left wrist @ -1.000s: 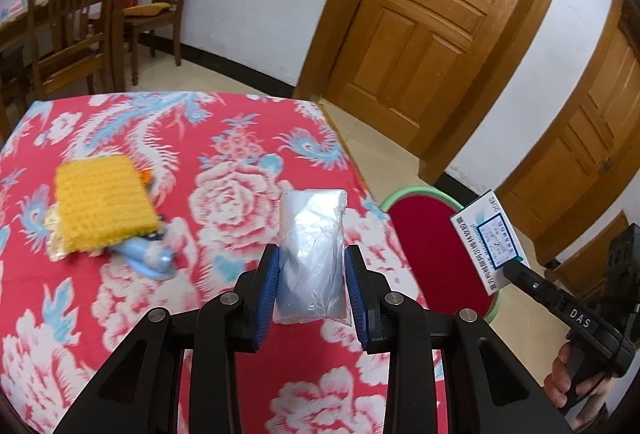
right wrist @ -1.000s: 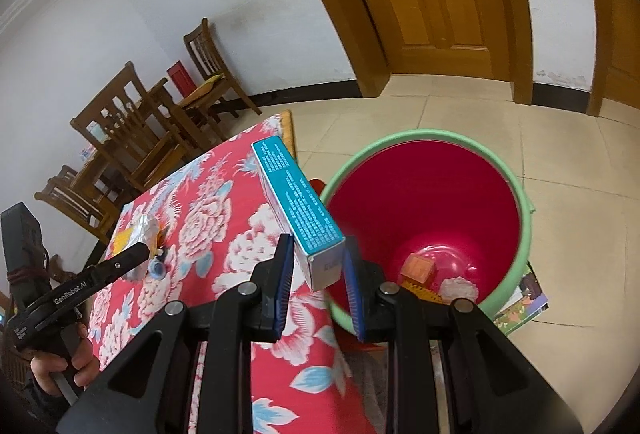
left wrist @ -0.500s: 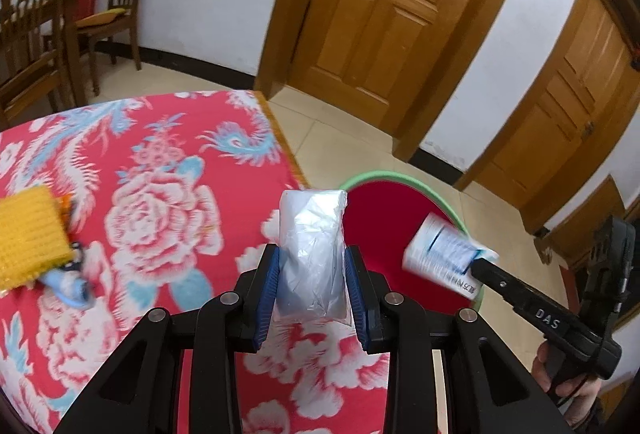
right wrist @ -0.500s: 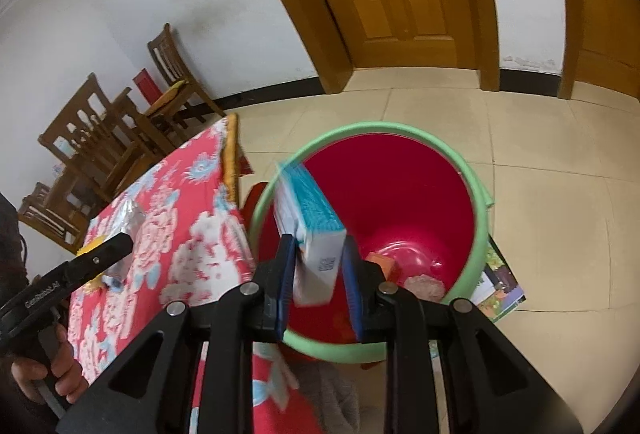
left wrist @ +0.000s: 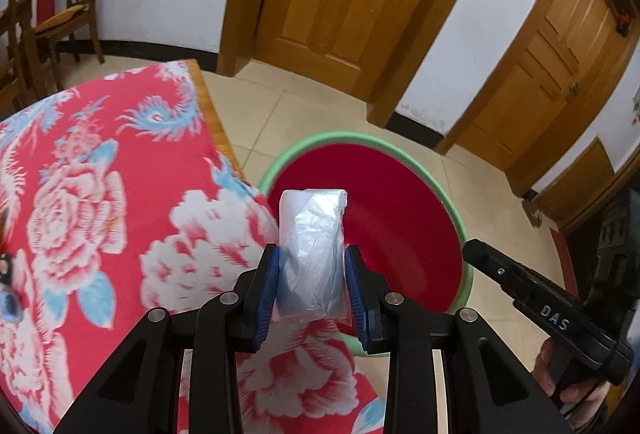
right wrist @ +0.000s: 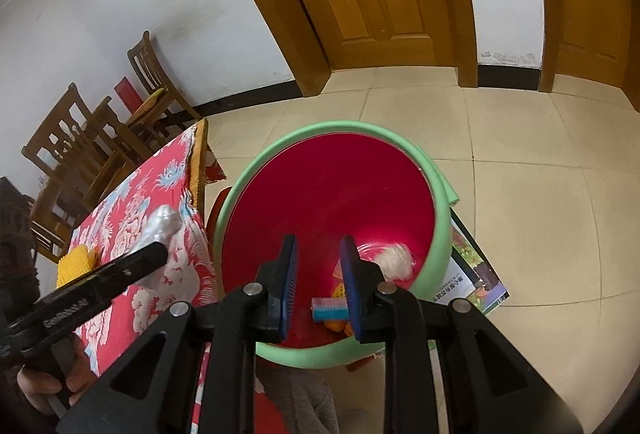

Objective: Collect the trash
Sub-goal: 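Open the right tool over the bucket while the left tool releases the plastic bag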

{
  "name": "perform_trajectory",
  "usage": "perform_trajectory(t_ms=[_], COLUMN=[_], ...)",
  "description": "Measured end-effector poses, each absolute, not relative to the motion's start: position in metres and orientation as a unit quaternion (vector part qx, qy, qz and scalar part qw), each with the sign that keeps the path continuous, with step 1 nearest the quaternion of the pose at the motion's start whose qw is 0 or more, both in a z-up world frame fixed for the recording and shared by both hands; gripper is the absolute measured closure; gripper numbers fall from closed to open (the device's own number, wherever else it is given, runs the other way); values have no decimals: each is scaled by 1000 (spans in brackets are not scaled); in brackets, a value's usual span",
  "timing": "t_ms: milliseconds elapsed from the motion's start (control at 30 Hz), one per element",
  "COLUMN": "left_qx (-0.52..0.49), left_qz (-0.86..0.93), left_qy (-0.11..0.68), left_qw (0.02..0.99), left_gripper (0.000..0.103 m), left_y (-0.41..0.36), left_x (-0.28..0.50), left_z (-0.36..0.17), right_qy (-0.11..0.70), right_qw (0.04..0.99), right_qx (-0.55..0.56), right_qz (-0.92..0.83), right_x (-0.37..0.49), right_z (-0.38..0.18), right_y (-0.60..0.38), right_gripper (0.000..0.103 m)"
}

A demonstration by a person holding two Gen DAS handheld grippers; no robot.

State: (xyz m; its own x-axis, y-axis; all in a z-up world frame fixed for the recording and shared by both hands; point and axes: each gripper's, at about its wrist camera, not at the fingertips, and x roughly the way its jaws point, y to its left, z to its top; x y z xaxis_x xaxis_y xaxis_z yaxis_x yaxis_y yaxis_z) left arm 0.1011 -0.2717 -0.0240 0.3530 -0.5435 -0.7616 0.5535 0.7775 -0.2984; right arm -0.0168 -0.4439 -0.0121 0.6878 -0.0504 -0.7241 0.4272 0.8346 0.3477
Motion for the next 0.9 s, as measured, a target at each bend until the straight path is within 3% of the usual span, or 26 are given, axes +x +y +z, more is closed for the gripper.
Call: perform_trajectory(t_ms=[267, 433, 600, 733, 900], left_qx=[22, 25, 21, 13, 1], left_qz=[-366, -371, -365, -347, -322], left_qy=[468, 466, 460, 456, 452], left_qw=[804, 803, 810, 820, 832], left_gripper=[68, 58, 56, 41, 36], left_y=[-301, -302, -293, -279, -257], left_x=[99, 95, 93, 92, 92], left_z=[-33, -32, -25, -19, -12], right_qy=[367, 361, 360, 360, 360], right_qw=[879, 881, 881, 883, 885], right_qx=[268, 268, 270, 267, 259], right_qz=[-145, -146, -146, -143, -140], right_x=[-26, -30, -33, -34, -31], right_z=[-14, -10, -8, -5, 1], right_y=[-451, -451, -451, -447, -439], right_gripper=[77, 77, 77, 67, 58])
